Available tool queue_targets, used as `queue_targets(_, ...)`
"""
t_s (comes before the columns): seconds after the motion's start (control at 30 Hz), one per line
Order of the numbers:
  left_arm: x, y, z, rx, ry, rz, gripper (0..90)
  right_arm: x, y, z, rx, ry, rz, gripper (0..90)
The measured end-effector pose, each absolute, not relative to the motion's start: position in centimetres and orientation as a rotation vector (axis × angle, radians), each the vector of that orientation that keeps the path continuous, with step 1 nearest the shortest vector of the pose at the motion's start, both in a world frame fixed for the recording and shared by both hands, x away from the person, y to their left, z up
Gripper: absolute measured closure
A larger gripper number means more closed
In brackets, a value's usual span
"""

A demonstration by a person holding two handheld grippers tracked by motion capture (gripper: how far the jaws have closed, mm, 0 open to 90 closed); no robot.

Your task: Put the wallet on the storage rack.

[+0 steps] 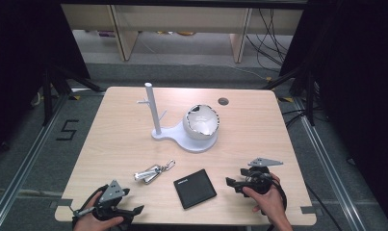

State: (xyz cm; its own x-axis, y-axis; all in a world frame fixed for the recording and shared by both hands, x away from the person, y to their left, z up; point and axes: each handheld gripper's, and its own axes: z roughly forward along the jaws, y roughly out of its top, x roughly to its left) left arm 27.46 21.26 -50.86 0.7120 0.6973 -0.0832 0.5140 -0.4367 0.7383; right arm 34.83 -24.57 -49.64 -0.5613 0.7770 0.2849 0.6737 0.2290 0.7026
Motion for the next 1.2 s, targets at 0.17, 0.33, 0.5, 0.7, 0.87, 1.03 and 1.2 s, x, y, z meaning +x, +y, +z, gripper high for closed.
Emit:
queue_targets(0.17, 27.5, 20.6, -50.8, 2.134, 0.894, 0.3, 19.7, 34.8, -24.6, -49.6, 1.421, 2.372, 1.251, 23.6)
queue_targets(0.33, 27.7, 19.2, -50.8, 2.085, 0.858, 0.273, 31.4, 35.0, -24.3, -49.7, 1.416, 2.396, 1.256, 23.6)
queue_targets(0.5, 28.0, 17.3, -50.8, 2.125, 0.777, 0.287, 46.0, 35.1, -23.8, -49.7, 1.441, 2.401, 1.309, 23.6)
queue_targets(0.7, 28.4, 15.1, -50.9, 2.146, 0.699, 0.276, 60.2, 35.2, -23.0, -49.6, 1.474, 2.423, 1.335, 24.0)
queue_targets(0.87, 29.3, 13.1, -51.1, 2.162, 0.676, 0.248, 71.3, 35.6, -22.7, -49.7, 1.409, 2.47, 1.368, 25.5)
queue_targets(1.03, 29.7, 12.5, -51.1, 2.148, 0.672, 0.251, 78.4, 35.8, -22.1, -49.7, 1.411, 2.495, 1.367, 26.4)
queue_targets(1.2, 30.2, 12.3, -51.0, 2.186, 0.649, 0.236, 82.7, 36.0, -21.5, -49.6, 1.393, 2.522, 1.351, 29.6)
